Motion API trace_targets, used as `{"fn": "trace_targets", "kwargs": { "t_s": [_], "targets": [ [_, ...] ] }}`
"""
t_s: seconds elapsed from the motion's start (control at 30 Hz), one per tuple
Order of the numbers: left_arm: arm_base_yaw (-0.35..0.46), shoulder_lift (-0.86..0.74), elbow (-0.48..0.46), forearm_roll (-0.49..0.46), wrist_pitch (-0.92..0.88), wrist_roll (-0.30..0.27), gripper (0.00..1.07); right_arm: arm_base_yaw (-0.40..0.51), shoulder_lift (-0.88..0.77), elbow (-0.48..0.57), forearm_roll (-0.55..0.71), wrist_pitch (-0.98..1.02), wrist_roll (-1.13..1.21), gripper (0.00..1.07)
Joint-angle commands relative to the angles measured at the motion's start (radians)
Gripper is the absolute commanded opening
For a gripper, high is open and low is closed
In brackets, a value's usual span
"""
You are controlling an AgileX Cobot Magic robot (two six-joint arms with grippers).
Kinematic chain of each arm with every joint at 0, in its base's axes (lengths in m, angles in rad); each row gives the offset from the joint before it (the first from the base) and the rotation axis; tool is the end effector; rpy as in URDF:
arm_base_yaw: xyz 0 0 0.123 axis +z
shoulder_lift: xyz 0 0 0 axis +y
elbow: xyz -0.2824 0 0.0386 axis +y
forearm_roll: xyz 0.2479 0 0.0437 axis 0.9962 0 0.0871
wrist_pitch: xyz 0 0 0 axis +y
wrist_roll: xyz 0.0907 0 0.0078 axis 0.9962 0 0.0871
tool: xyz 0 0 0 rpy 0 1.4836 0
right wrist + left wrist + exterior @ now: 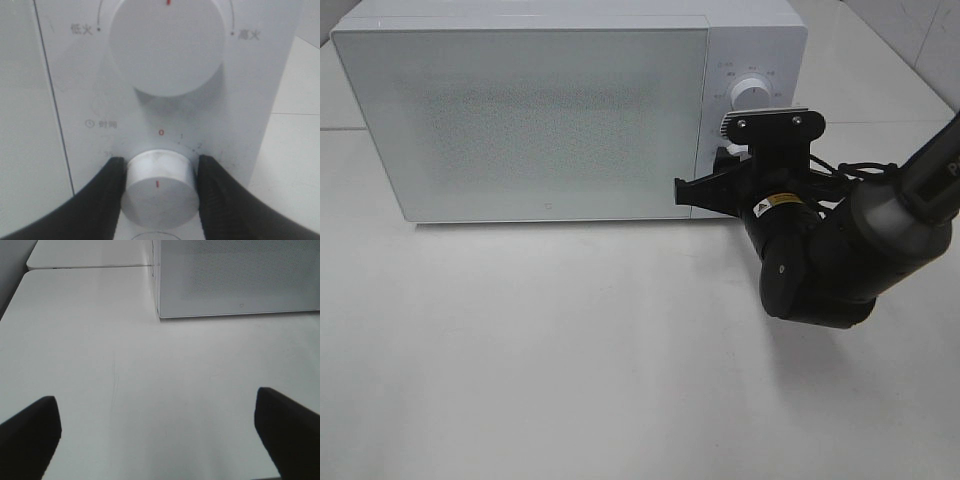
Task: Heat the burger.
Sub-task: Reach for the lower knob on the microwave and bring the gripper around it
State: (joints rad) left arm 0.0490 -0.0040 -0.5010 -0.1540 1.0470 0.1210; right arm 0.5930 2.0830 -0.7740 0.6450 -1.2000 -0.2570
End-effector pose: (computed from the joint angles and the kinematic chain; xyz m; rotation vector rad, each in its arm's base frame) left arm -0.0049 -0.0124 0.2793 0.0789 2.0154 -0.0758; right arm 0.3216 0.1552 0.1142 -0.0372 1.6565 -0.0406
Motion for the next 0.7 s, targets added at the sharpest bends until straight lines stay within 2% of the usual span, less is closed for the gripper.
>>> {"fn": "trace_targets", "kwargs": {
  "t_s": [0.03,0.43,0.7],
  "targets": [
    [0.004,-0.023,0.003,-0.006,-0.008,0.0,1.05,-0.005,0.001,-0.012,-0.01,-0.045,0.005,0.0],
    [0.004,-0.023,0.003,-0.006,-0.008,0.0,1.05,-0.005,0.001,-0.012,-0.008,-0.053,0.006,0.0],
    [0.004,-0.023,0.003,-0.006,-0.008,0.0,1.05,-0.005,0.001,-0.012,-0.008,-0.056,0.213,0.0]
  ]
}}
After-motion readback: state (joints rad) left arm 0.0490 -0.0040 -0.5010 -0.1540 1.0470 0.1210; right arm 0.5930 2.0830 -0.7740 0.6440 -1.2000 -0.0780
